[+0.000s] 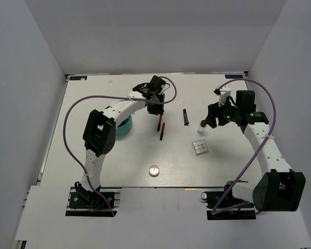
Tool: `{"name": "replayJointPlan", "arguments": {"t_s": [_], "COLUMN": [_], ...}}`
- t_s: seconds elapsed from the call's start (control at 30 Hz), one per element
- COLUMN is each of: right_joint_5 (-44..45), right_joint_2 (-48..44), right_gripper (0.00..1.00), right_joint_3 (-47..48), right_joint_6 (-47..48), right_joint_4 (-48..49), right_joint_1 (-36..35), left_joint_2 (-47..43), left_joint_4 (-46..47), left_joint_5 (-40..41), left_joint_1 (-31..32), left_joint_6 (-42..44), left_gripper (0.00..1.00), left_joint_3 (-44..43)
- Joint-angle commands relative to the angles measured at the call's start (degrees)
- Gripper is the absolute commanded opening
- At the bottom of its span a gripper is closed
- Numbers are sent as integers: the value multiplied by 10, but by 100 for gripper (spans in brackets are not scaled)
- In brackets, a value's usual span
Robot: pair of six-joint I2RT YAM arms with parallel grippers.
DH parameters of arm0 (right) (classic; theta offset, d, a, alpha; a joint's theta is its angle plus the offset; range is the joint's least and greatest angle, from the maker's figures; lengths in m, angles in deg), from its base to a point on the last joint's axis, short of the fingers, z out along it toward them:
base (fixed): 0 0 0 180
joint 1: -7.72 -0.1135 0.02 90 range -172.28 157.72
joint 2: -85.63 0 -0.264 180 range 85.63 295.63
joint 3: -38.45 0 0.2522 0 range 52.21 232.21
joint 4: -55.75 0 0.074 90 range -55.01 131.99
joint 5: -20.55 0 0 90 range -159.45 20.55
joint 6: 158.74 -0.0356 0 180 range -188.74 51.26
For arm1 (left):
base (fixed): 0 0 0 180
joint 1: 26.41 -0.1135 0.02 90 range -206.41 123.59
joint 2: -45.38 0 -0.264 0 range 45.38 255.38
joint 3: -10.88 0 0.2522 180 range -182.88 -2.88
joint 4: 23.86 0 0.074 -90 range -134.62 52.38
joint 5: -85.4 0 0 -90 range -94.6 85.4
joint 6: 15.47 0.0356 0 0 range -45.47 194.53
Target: Organize the makeup
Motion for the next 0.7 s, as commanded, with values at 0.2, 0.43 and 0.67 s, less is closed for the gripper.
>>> {"name": "replayJointPlan", "arguments": {"t_s": [0.2, 0.43, 0.67], "right_joint_5": [3, 0, -1], "right_joint_2": [-13, -15, -18], "right_gripper": [70, 71, 71], "right_joint_3": [-14, -22, -30], "right_joint_6": [-25, -28, -27], "right_joint_4": [32, 35, 37], "right_joint_1": [9, 10, 11], "left_joint_2": [49, 69, 93], "left_joint_4": [-38, -9, 2], "left_joint_5": [62, 79, 82], "left_joint_1": [6, 11, 17], "left_joint_6": [-2, -23, -29], "left_gripper": [61, 60, 58], "left_joint_3": [-65, -48, -65]}}
